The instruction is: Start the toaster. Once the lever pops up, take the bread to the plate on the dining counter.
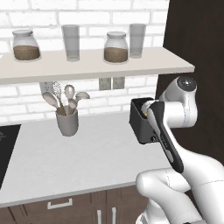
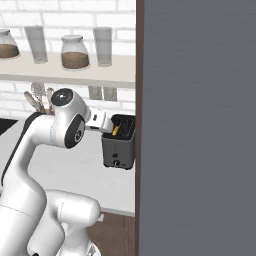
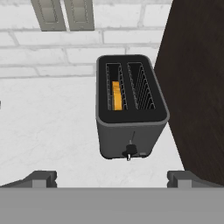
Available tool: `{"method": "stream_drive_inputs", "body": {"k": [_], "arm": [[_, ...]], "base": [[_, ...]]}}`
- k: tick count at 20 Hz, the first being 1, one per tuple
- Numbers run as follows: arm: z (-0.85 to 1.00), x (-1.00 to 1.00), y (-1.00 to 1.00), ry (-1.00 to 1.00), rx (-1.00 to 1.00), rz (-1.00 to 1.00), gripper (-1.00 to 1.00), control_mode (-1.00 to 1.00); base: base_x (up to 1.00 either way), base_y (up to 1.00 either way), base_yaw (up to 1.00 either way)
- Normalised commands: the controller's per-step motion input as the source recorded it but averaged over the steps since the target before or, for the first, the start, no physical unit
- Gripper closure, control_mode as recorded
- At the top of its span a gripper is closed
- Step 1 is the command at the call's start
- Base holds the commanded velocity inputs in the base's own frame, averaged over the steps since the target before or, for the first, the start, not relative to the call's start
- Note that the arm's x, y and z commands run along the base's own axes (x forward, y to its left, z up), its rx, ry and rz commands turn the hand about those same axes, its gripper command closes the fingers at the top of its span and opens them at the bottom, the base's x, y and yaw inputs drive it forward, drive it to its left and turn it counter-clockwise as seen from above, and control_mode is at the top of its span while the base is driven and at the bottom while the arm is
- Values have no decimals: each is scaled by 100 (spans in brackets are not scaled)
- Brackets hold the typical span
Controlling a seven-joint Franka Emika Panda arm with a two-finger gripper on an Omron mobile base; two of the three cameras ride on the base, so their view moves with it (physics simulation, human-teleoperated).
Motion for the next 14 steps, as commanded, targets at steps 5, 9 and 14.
{"method": "stream_drive_inputs", "body": {"k": [5,9,14], "arm": [[0,0,0,0,0,0,-100,-100],[0,0,0,0,0,0,-100,-100],[0,0,0,0,0,0,-100,-100]], "base": [[0,0,0],[0,0,0],[0,0,0]]}}
